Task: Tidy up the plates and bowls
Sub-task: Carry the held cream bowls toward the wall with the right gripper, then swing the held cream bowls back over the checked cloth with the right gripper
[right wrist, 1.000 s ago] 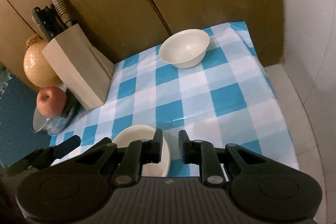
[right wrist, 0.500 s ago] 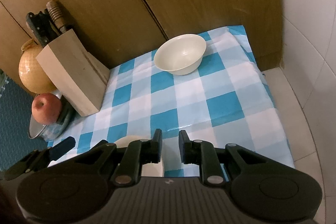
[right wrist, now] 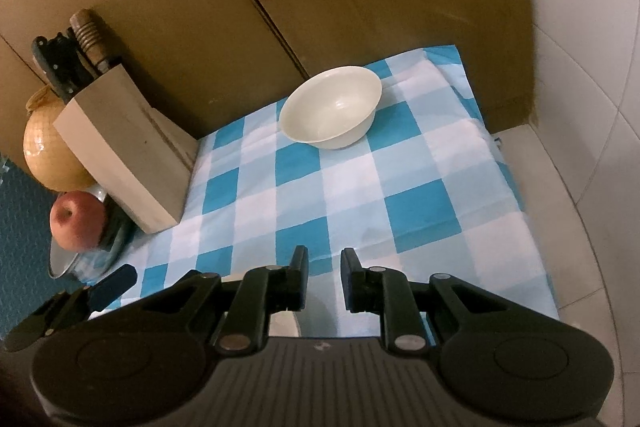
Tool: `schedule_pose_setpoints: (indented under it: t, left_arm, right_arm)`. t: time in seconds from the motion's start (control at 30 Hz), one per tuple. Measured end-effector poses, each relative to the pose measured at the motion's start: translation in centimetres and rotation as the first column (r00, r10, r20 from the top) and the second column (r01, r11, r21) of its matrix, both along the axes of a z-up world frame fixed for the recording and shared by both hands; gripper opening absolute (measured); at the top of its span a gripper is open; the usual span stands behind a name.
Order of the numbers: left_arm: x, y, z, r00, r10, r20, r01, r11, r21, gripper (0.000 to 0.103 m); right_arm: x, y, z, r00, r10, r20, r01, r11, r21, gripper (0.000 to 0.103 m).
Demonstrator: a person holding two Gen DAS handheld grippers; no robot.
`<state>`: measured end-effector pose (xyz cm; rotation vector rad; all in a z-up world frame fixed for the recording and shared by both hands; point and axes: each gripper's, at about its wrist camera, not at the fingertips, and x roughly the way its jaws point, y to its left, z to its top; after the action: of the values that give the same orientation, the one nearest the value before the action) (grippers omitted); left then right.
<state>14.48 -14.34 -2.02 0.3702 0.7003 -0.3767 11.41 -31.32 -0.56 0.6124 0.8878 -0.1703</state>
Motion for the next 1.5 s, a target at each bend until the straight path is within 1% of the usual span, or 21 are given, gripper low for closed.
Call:
schedule_pose_setpoints:
  t: [0.13,0.33,0.47,0.6,0.77,0.93,1.1,1.23,1.33,1.4,1.43,1.5]
  left_arm:
    - [0.7,-0.2,0.1,1.000,0.003,-0.006,-0.003,1.000,-0.016,0.077]
    - [2.5,-1.1,0.0,0.999,0.016,-0.030,-0.017,0.999,-0.034,0.077]
    - [4.2,-2.1,-0.1,0.999,0.029,-0.046,-0.031,0.998,-0.046,0.077]
    - [6.2,-3.8,-0.4,0.997,0.038,-0.064,-0.042,0.997,-0.064,0.077]
    - [8.7,-6.3,-1.2,0.995,0.042,-0.087,-0.047,0.997,-0.063,0.077]
    - [11.1,-8.6,-2.2,0.994,0.048,-0.102,-0.054,0.997,-0.061,0.077]
    - [13.3,-10.2,-3.2,0.991,0.057,-0.123,-0.066,0.995,-0.068,0.077]
    - [14.3,-11.1,-4.0,0.990,0.051,-0.129,-0.060,0.996,-0.065,0.077]
    - [15.0,-11.8,-4.8,0.989,0.054,-0.140,-0.061,0.997,-0.049,0.075]
    - [15.6,-12.0,-5.3,0.984,0.065,-0.166,-0.077,0.995,-0.062,0.074]
    - [16.0,-11.9,-5.5,0.981,0.068,-0.183,-0.083,0.994,-0.073,0.071]
    - [16.4,-11.8,-6.1,0.975,0.067,-0.213,-0.086,0.993,-0.081,0.063]
  right_arm:
    - [0.5,-0.5,0.1,1.000,-0.017,0.006,0.017,1.000,0.000,0.014]
    - [2.1,-2.0,-0.1,0.999,-0.050,0.007,0.050,0.999,0.001,0.015]
    - [3.4,-3.5,-0.4,0.996,-0.089,0.015,0.089,0.996,0.013,0.016]
    - [4.9,-4.7,-0.8,0.994,-0.105,0.022,0.104,0.994,0.015,0.016]
    - [7.1,-6.5,-1.5,0.991,-0.129,0.020,0.128,0.991,0.039,0.016]
    - [9.4,-7.8,-2.3,0.991,-0.127,0.032,0.125,0.989,0.073,0.017]
    - [11.6,-8.7,-3.8,0.989,-0.145,0.038,0.140,0.984,0.114,0.017]
    - [12.6,-9.0,-4.5,0.988,-0.147,0.046,0.141,0.984,0.111,0.018]
    - [13.0,-9.3,-5.0,0.988,-0.151,0.040,0.146,0.982,0.120,0.018]
    - [13.3,-9.5,-5.3,0.988,-0.153,0.035,0.147,0.981,0.129,0.018]
    - [13.3,-9.6,-5.5,0.987,-0.157,0.035,0.150,0.979,0.137,0.018]
    - [13.4,-9.6,-5.6,0.987,-0.156,0.034,0.150,0.979,0.135,0.018]
